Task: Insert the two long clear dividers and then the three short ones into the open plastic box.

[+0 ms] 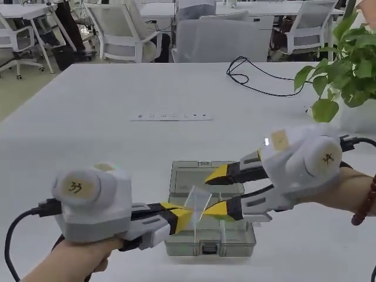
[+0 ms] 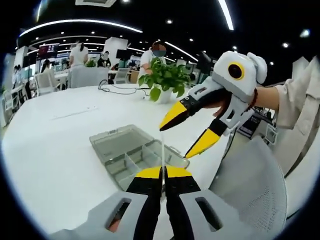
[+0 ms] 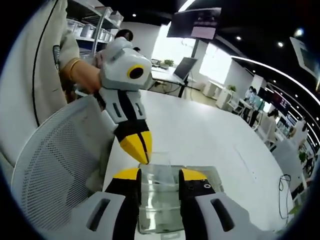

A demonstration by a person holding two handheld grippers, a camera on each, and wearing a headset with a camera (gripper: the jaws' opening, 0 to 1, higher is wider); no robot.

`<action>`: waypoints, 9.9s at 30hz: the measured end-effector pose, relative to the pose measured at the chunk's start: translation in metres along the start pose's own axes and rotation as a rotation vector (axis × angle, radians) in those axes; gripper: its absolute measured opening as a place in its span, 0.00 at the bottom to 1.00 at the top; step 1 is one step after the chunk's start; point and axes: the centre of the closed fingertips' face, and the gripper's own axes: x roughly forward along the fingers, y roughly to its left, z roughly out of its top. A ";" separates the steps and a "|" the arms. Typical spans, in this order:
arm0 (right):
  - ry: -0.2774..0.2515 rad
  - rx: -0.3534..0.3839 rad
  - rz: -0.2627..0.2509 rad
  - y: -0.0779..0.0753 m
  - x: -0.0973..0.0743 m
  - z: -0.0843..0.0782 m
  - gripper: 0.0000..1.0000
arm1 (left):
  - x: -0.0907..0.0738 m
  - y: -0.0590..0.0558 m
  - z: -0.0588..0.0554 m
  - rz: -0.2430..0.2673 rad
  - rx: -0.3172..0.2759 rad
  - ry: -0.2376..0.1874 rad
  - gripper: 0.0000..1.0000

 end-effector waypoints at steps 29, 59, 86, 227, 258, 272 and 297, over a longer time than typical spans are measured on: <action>-0.002 0.007 0.183 0.031 0.001 -0.012 0.18 | -0.001 -0.028 -0.007 -0.199 0.441 0.111 0.00; 0.003 -0.010 0.239 0.050 -0.003 -0.009 0.02 | -0.009 -0.039 -0.004 -0.235 0.422 0.063 0.00; 0.137 0.134 -0.015 -0.013 -0.004 -0.047 0.02 | -0.018 -0.011 0.002 -0.045 0.116 -0.106 0.35; 0.548 0.129 0.191 -0.004 0.068 -0.100 0.12 | -0.020 0.006 -0.005 0.071 0.109 -0.085 0.61; 0.418 0.177 0.149 -0.002 0.003 -0.100 0.43 | -0.017 0.002 0.000 0.098 0.082 -0.119 0.81; 0.426 0.230 0.098 -0.008 -0.037 -0.131 0.48 | -0.016 0.006 -0.002 0.125 0.096 -0.096 0.87; 0.561 0.304 0.030 -0.008 -0.113 -0.211 0.52 | -0.010 0.009 -0.010 0.169 0.092 -0.056 0.99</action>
